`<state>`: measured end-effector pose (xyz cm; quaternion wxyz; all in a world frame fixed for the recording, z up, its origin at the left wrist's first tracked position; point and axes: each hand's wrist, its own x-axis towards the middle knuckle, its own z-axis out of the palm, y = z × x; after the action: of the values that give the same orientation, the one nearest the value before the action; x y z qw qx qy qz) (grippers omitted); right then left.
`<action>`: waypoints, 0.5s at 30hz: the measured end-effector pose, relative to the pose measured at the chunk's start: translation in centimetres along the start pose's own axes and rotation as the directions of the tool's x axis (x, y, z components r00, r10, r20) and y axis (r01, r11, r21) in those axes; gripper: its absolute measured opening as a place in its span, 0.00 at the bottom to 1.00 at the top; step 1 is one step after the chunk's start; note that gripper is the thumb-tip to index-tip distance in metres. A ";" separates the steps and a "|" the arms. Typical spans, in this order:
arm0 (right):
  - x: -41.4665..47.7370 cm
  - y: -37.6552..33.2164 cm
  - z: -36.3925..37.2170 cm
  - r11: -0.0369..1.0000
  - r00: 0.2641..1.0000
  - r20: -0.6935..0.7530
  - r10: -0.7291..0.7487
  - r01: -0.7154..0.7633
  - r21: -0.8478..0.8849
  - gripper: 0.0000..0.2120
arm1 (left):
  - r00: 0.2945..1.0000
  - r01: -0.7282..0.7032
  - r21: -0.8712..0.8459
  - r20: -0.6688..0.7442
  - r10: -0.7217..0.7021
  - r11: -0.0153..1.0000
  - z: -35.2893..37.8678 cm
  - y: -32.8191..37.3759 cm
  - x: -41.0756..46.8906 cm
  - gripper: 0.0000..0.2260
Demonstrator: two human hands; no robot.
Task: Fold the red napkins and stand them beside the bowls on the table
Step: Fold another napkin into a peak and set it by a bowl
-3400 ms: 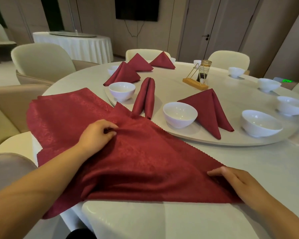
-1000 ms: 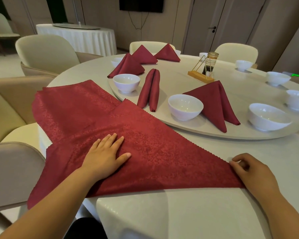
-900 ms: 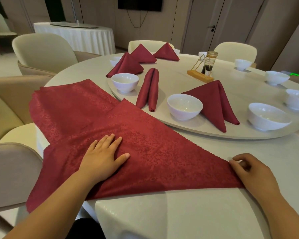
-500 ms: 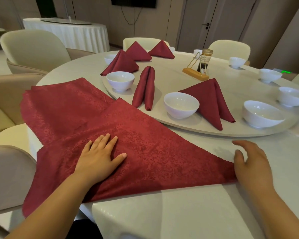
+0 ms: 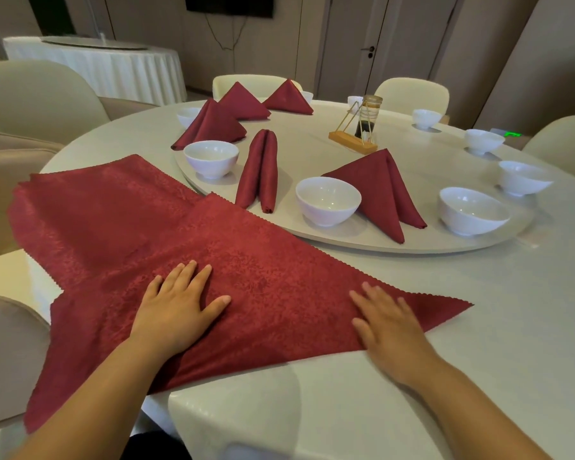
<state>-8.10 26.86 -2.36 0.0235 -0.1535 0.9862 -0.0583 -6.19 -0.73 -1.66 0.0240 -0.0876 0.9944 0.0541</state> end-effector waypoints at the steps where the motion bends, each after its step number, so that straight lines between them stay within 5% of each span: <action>1: 0.0 1.6 -0.2 0.998 0.998 -0.016 0.064 -0.064 -0.007 0.33 | 1.000 0.000 0.002 -0.001 0.000 1.000 0.0 0.0 0.0 0.29; 7: -0.6 7.0 -2.0 0.927 0.903 -0.270 0.335 -0.263 0.268 0.16 | 1.000 -0.002 0.007 0.003 0.002 1.000 0.0 0.0 0.0 0.29; 15: -1.2 7.1 -2.5 0.930 0.900 -0.254 0.354 -0.310 0.197 0.14 | 0.998 -0.037 -0.005 0.045 0.037 0.999 -0.2 0.4 0.5 0.28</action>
<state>-9.26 34.26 -0.73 -0.0977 0.0294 0.9834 -0.1499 -6.78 -0.44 -1.48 0.0453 -0.0681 0.9949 0.0587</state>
